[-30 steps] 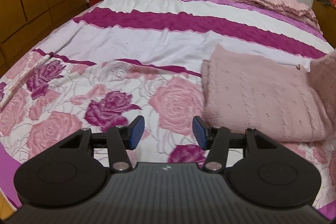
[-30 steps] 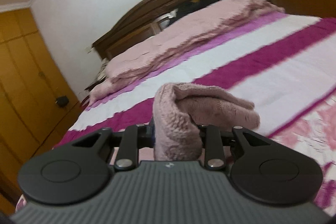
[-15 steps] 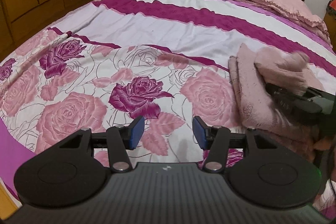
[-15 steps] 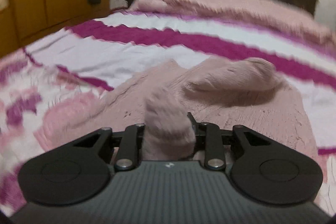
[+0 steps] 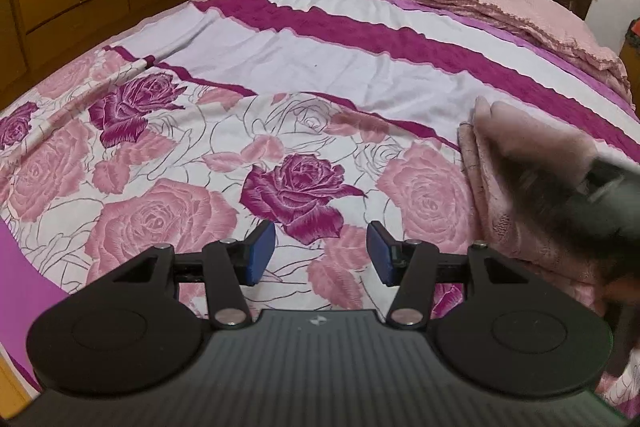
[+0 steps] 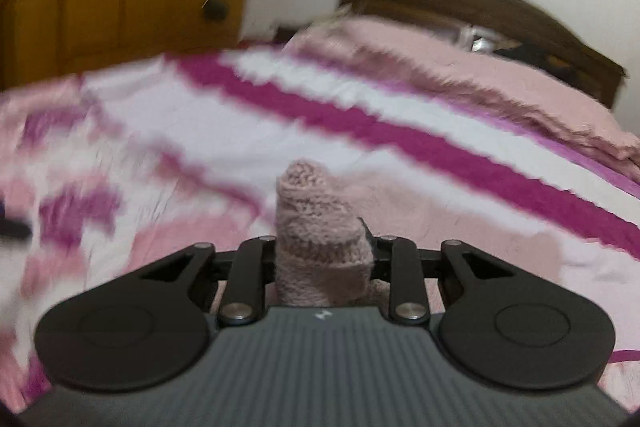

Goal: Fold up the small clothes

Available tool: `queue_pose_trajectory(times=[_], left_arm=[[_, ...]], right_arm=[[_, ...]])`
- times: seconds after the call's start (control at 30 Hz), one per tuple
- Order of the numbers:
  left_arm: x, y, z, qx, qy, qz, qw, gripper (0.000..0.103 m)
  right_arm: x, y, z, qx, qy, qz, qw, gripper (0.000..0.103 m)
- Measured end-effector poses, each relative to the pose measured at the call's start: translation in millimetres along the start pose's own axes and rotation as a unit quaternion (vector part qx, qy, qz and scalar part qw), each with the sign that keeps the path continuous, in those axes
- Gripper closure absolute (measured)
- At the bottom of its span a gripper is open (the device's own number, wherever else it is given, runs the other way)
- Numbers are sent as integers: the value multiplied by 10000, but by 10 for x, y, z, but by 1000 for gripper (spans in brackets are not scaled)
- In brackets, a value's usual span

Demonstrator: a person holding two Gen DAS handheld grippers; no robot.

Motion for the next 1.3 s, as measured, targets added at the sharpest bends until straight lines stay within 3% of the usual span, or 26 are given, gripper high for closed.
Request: queue_pose_trajectory(times=[0.1, 0.27, 0.43, 0.63, 0.8, 1.07, 1.17, 1.23, 1.27, 1.3], left_arm=[[19, -12, 67, 53, 99, -2, 9999, 44], [163, -23, 333, 247, 398, -79, 9989, 44], [533, -18, 596, 447, 570, -528, 9960, 44], [1190, 219, 752, 410, 815, -1155, 9891, 44], [1688, 675, 785, 181, 796, -1507, 9852, 44], [1970, 1536, 762, -284, 554, -1244, 9903, 44], [1962, 1648, 744, -352, 151, -1801, 9829, 44], [2003, 1653, 713, -322, 161, -2165, 9756, 62], [2035, 1633, 696, -224, 306, -2212, 9745, 91], [2063, 1602, 684, -88, 495, -2214, 9739, 93]], right_arm=[[-39, -54, -48, 209, 121, -111, 9996, 62], [143, -379, 82, 218, 969, 396, 9943, 52], [397, -825, 68, 446, 1453, 547, 9869, 51], [962, -1180, -25, 728, 2209, 204, 9724, 51], [1476, -1072, -194, 550, 2548, -644, 9633, 50], [2043, -584, -523, -158, 3159, -1141, 9418, 50], [2083, -420, -596, -247, 3310, -1046, 9375, 50], [2076, -348, -626, -236, 3336, -957, 9376, 50], [2068, -315, -631, -239, 3373, -902, 9368, 50], [2061, -301, -629, -216, 3429, -822, 9355, 50]])
Point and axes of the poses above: each gripper's, at about its wrist camera, not at the fingertips, and y roughly the way its jaws point, x to its right, z to its top, the point moved 3 cm from there along y, roughly the way its jaws point, and after that the axes turned 7 degrees about x, right-handed, at the moved point
